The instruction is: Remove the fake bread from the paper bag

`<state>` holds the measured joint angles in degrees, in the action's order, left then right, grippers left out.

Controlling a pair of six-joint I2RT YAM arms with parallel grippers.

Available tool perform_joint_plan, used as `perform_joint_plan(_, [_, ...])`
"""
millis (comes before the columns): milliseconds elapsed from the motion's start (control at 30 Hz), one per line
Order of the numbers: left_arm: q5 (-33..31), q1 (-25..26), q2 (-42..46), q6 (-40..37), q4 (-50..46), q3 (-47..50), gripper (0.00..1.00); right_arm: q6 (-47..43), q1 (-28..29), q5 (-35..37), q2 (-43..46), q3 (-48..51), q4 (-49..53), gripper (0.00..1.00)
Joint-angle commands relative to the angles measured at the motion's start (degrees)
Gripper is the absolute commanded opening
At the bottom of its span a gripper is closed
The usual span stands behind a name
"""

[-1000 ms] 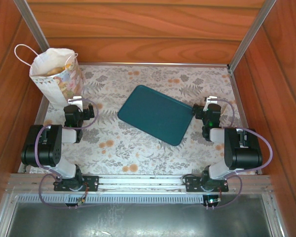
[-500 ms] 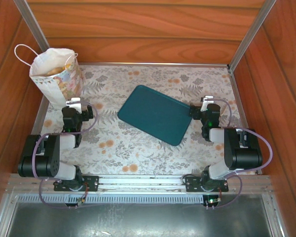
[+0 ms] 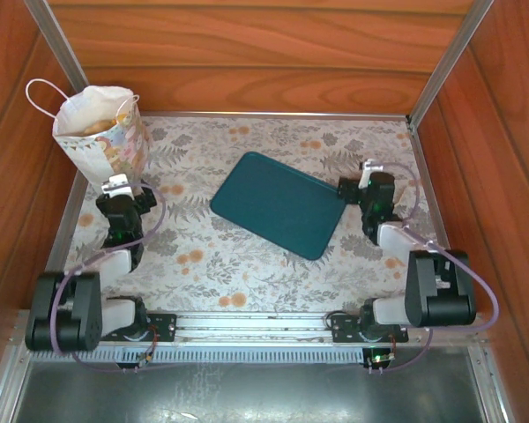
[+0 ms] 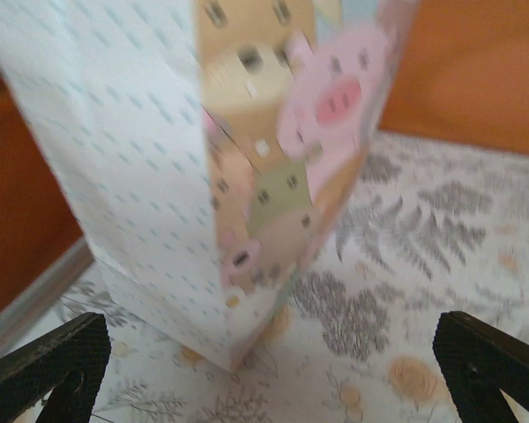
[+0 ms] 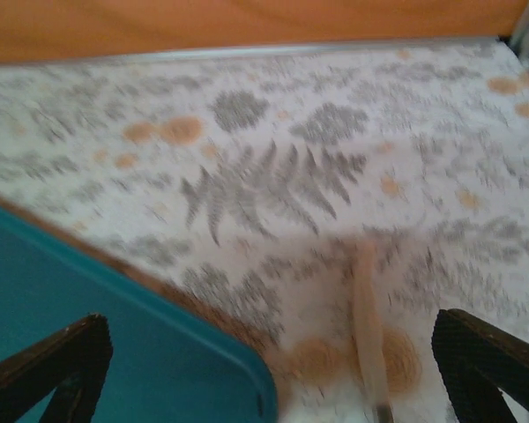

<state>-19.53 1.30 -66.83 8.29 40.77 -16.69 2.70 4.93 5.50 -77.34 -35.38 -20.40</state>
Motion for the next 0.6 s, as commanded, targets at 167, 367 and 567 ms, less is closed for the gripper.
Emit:
perform_joint_plan(167, [2.9, -0.1, 14.7, 10.0, -27.5, -6.9, 1.0, 22.1, 4.9, -28.2, -1.3, -14.5, 29.1, 1.0])
perform_joint_plan(367, [7.3, -2.1, 24.1, 18.8, -41.6, -10.5, 1.0, 27.5, 16.4, -32.8, -11.4, -20.4, 32.7, 1.0])
perform_joint_plan(567, [15.8, -5.2, 25.3, 17.3, -58.5, -21.2, 1.0, 28.6, 24.2, -31.3, -23.3, -28.9, 38.2, 1.0])
